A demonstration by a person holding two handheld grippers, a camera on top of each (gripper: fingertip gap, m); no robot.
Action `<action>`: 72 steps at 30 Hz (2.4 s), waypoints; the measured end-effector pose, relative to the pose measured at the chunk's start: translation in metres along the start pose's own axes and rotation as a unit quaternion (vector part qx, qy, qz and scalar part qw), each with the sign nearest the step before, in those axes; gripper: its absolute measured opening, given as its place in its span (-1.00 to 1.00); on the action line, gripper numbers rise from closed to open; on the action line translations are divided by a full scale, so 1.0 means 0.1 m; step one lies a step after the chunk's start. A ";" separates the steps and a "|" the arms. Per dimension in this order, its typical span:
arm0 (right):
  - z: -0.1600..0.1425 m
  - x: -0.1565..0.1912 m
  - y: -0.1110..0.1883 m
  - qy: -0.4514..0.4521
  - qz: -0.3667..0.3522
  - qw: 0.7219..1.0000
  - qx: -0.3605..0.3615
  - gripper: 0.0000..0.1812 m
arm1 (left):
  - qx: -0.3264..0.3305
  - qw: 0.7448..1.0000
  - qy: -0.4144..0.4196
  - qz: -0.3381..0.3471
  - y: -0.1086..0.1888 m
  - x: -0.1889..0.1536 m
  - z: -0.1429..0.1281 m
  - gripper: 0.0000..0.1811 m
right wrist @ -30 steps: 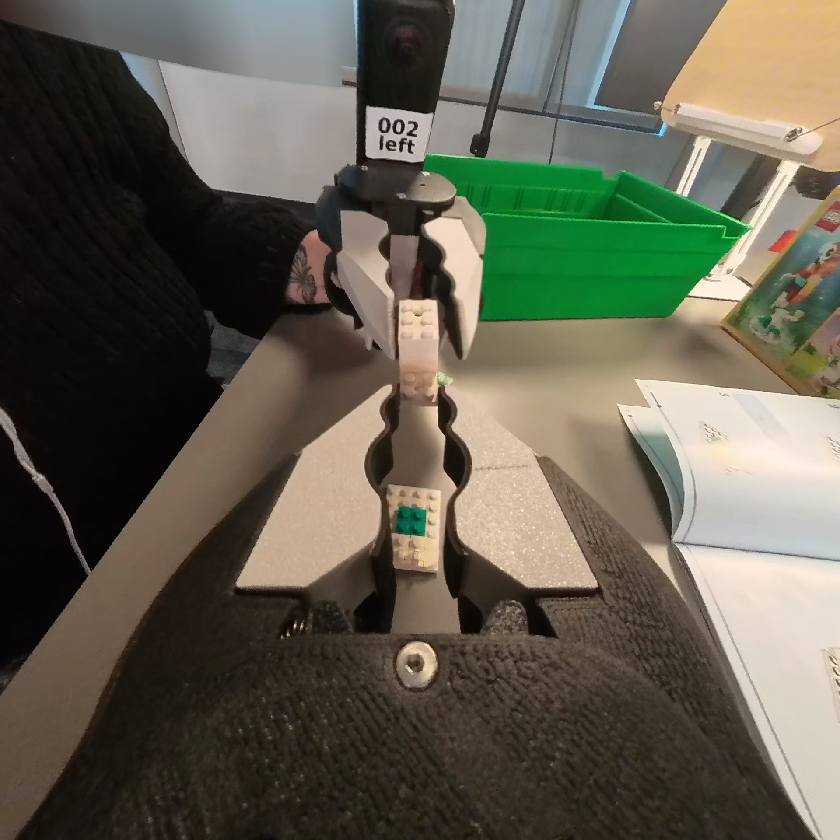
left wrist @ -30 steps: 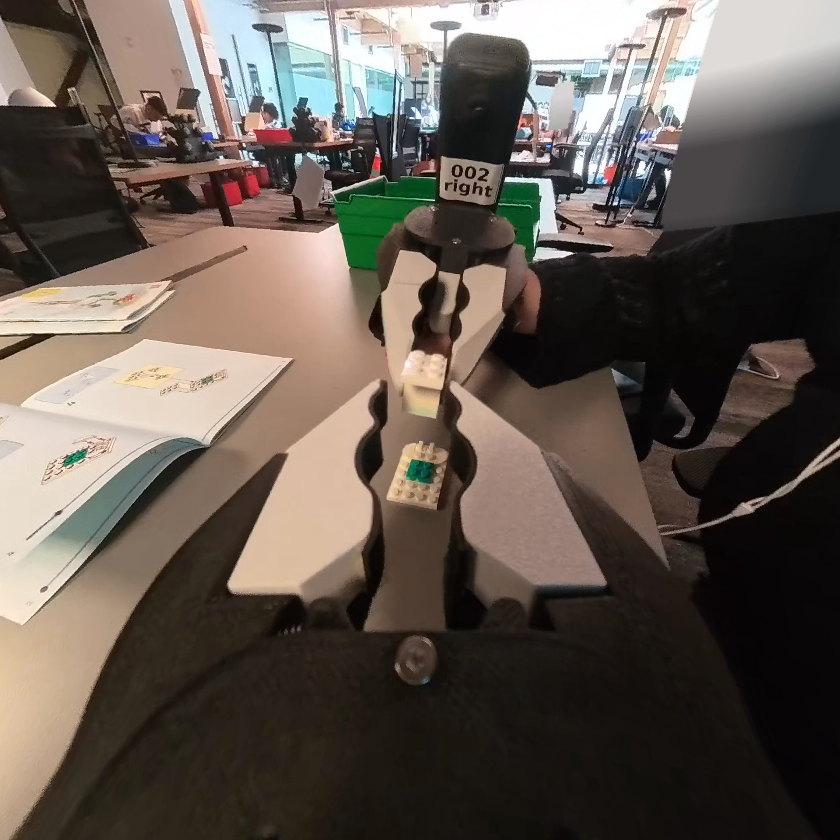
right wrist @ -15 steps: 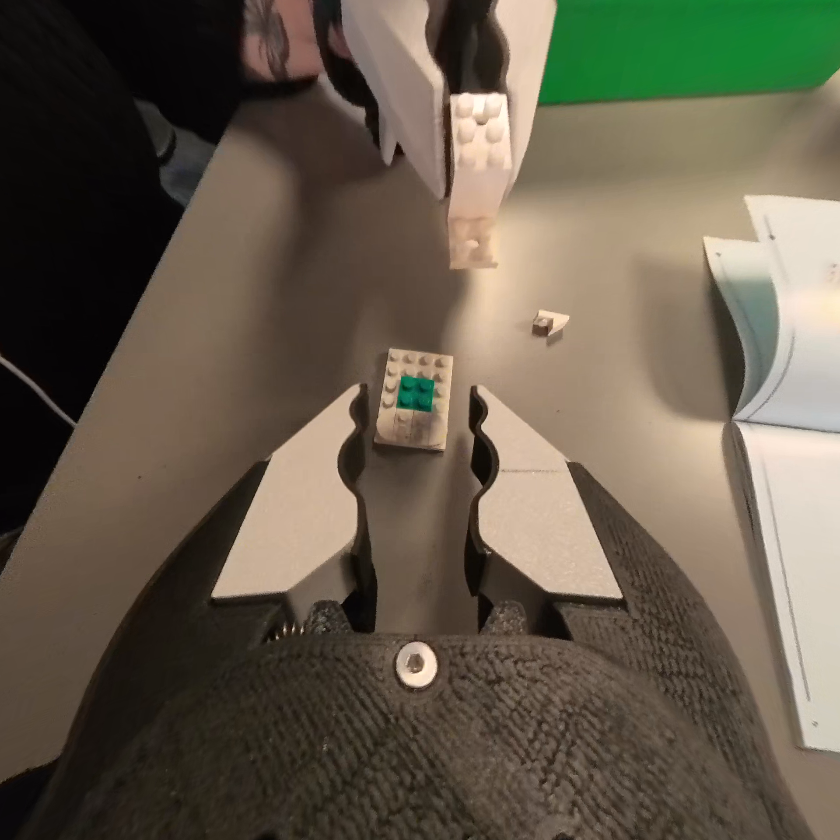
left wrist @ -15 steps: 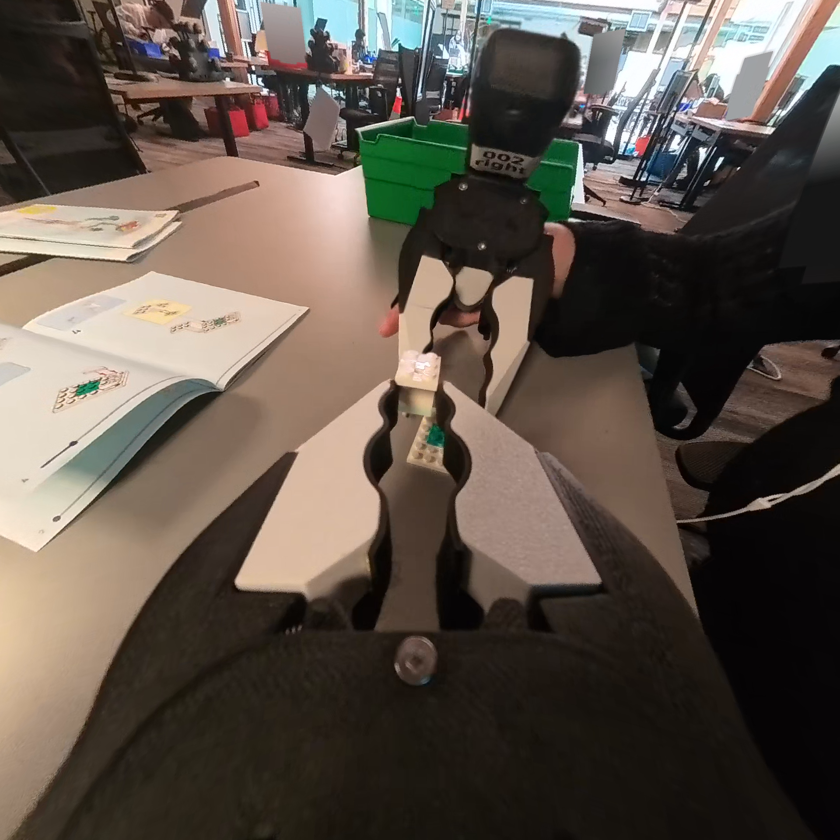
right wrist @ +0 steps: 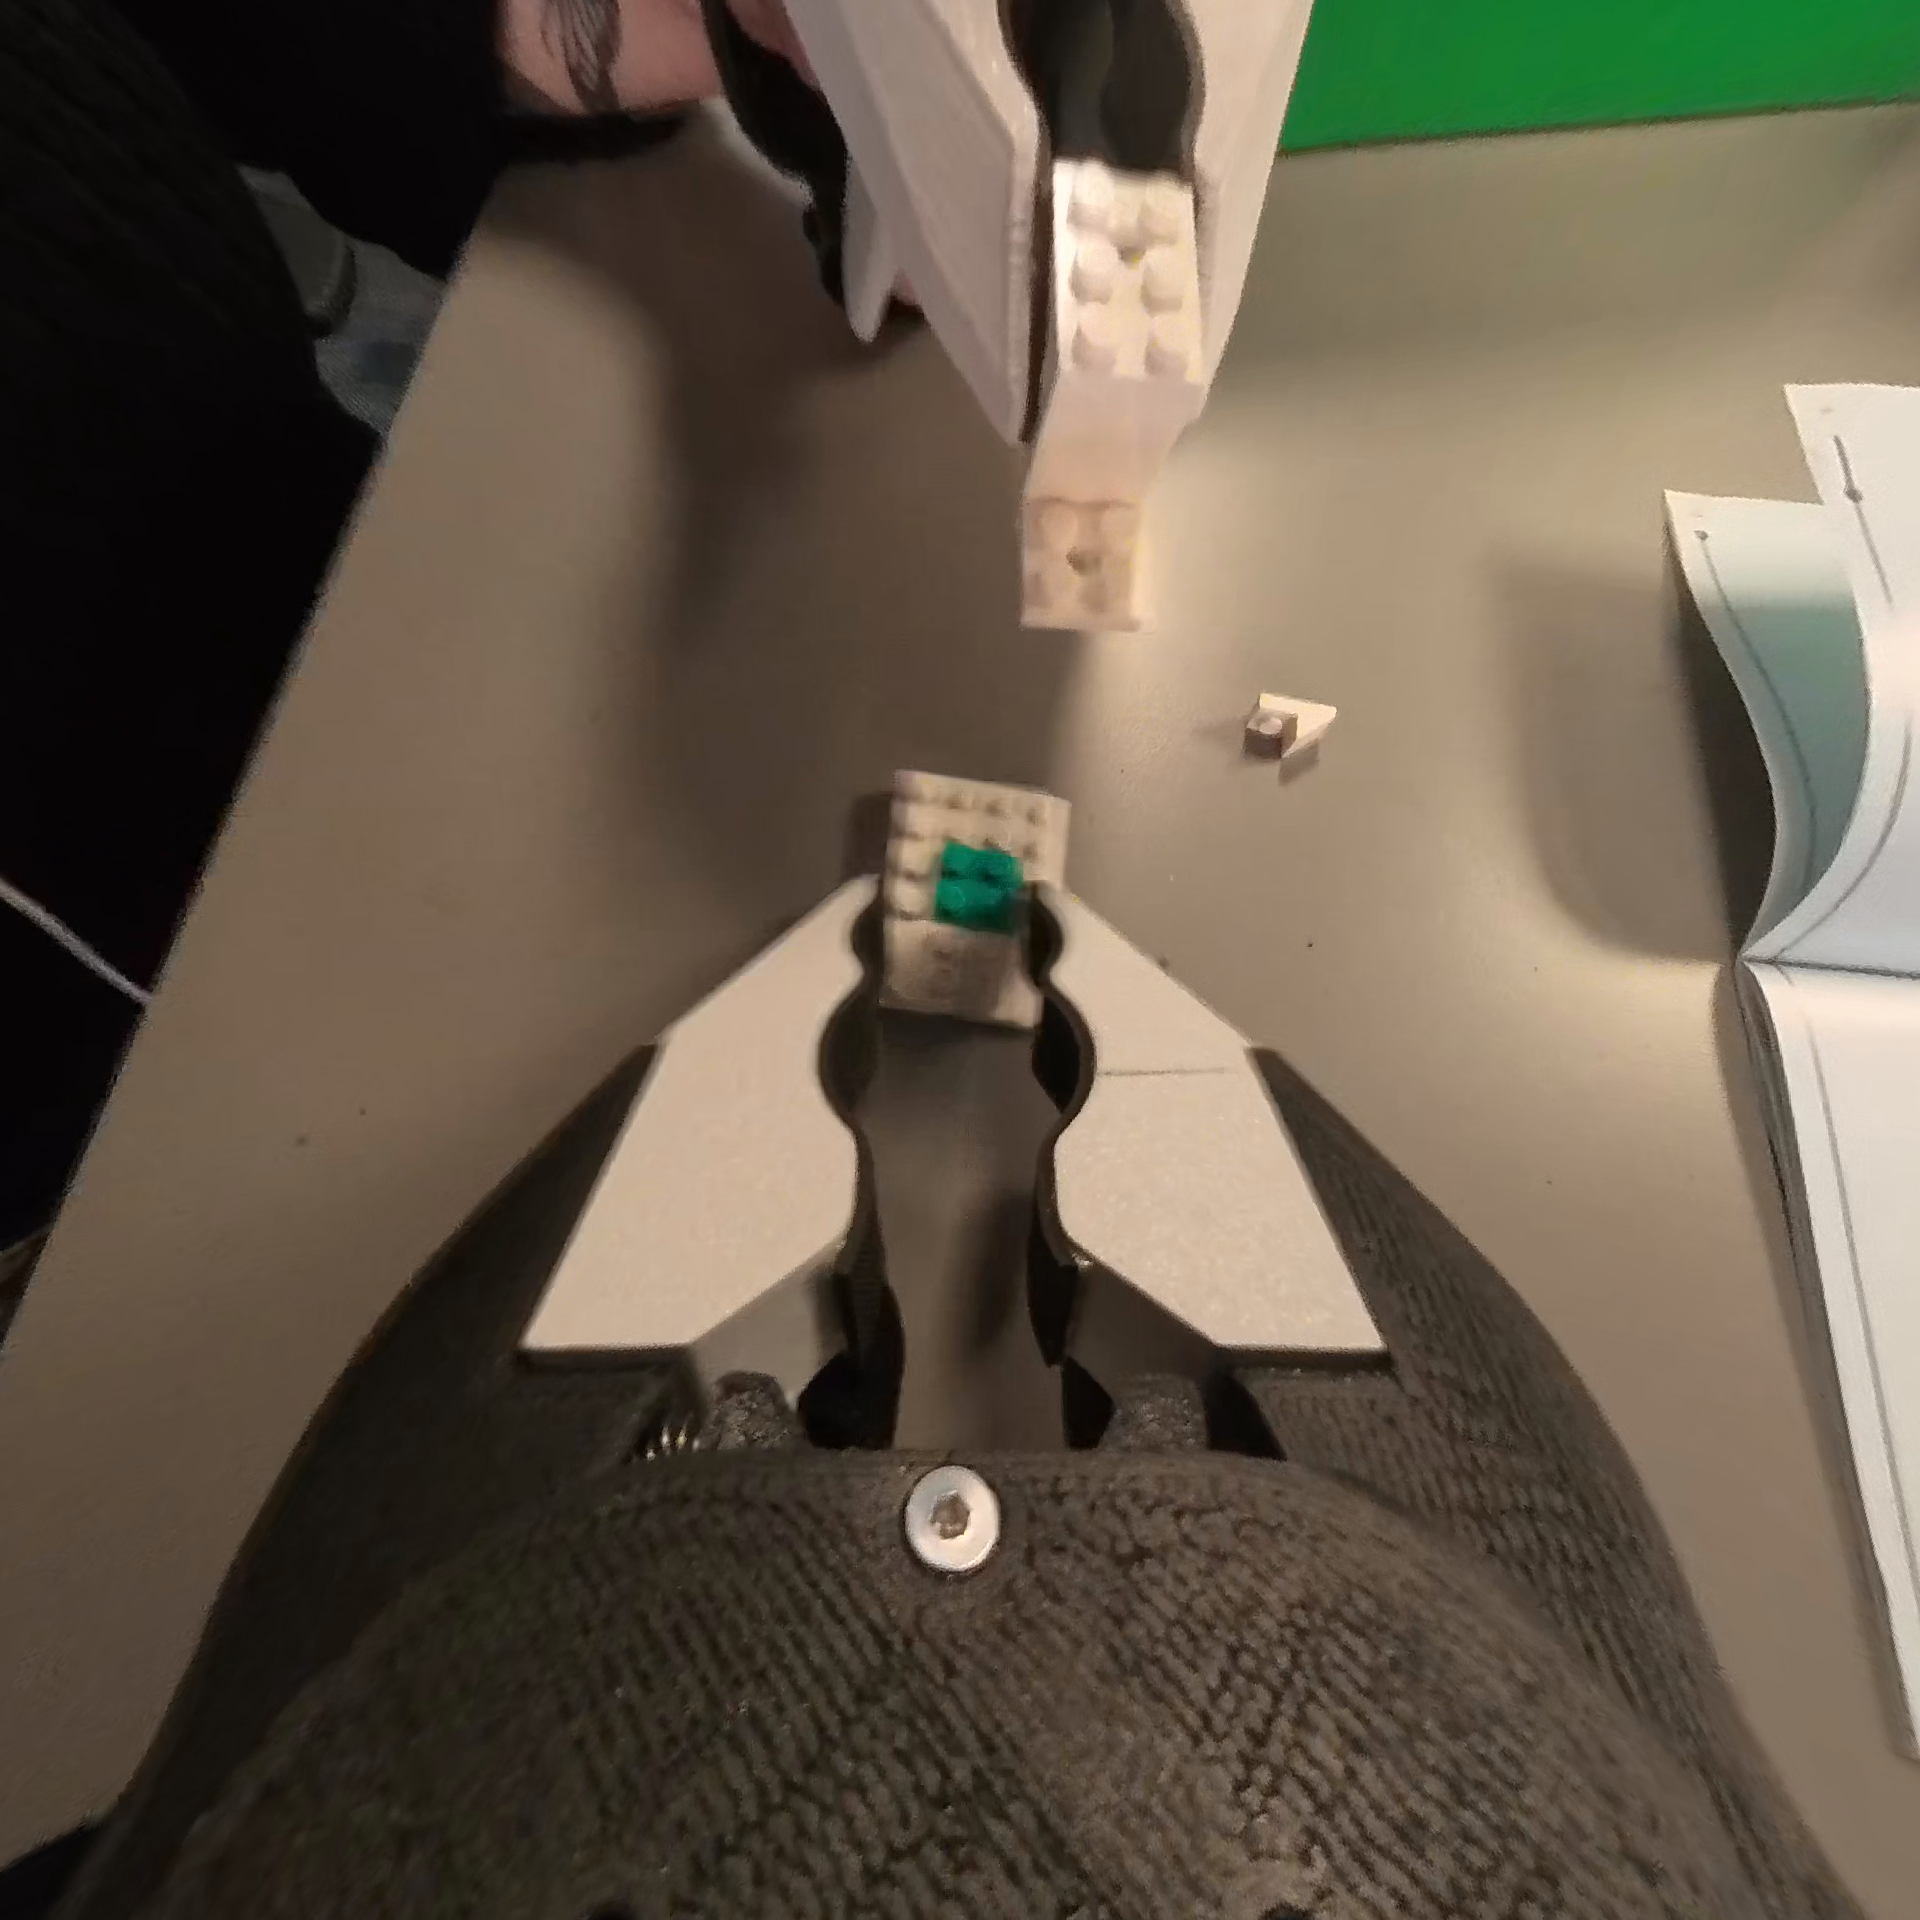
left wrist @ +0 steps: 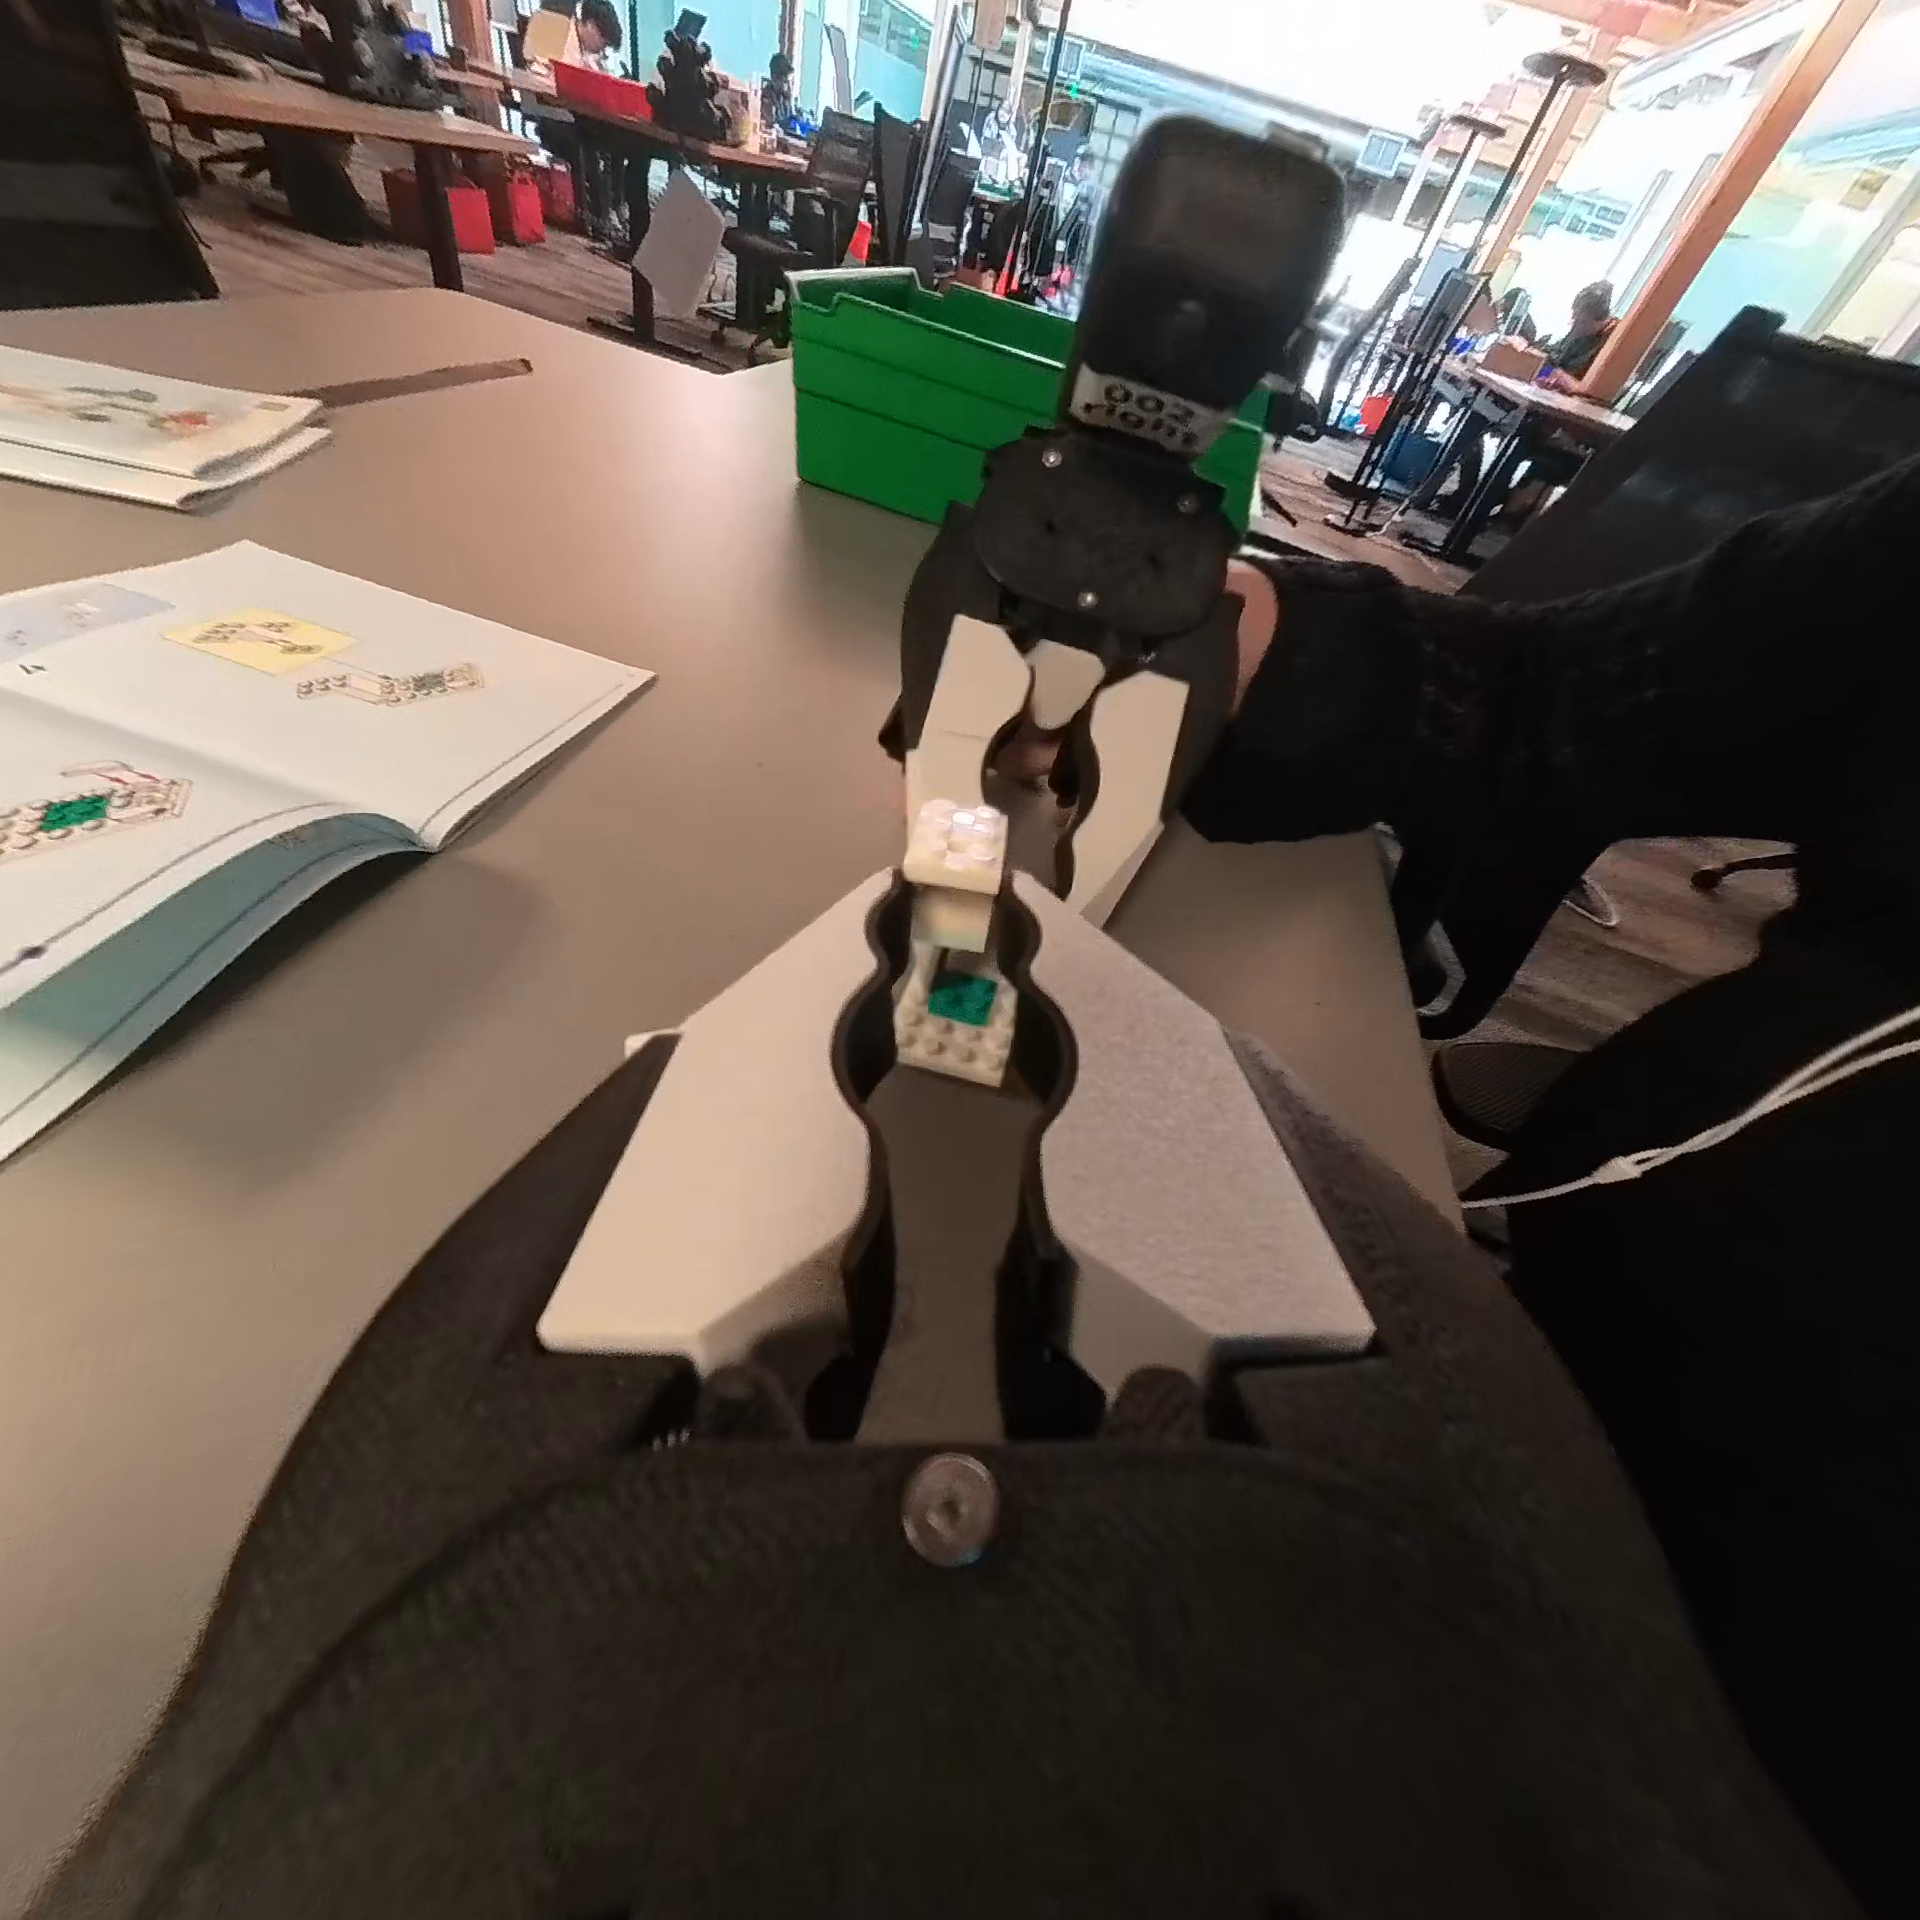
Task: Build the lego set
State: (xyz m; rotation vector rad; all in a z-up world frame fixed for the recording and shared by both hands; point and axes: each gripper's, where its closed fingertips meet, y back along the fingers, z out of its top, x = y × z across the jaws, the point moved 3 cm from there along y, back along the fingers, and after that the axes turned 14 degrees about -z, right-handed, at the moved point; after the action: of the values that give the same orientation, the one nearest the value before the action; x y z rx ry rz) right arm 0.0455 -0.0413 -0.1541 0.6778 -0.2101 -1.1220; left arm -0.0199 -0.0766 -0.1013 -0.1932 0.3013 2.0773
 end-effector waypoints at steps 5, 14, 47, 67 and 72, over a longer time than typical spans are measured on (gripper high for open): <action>0.17 -0.03 0.08 -0.040 0.015 0.997 -0.063 -0.76 | 0.003 1.000 0.011 -0.012 0.00 -0.01 -0.02 -0.84; 0.24 -0.09 0.16 -0.045 0.005 0.994 -0.098 -0.76 | 0.042 0.999 -0.009 -0.015 -0.03 -0.03 -0.08 -0.83; 0.26 -0.05 0.16 -0.022 0.000 0.993 -0.116 -0.76 | 0.065 0.998 -0.018 -0.006 -0.07 -0.04 -0.10 -0.82; 0.20 -0.15 0.18 -0.022 -0.018 0.993 -0.112 -1.00 | 0.174 0.983 -0.050 -0.015 -0.11 0.01 -0.26 -0.83; 0.23 -0.40 0.16 0.013 -0.135 0.981 -0.138 -1.00 | 0.145 0.988 -0.052 -0.010 -0.11 0.02 -0.23 -0.83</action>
State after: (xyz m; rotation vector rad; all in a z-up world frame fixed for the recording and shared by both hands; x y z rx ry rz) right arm 0.0292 -0.0108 -0.1194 0.4815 0.0629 -1.3706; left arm -0.0108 -0.0764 -0.1255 0.0868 0.5308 1.9895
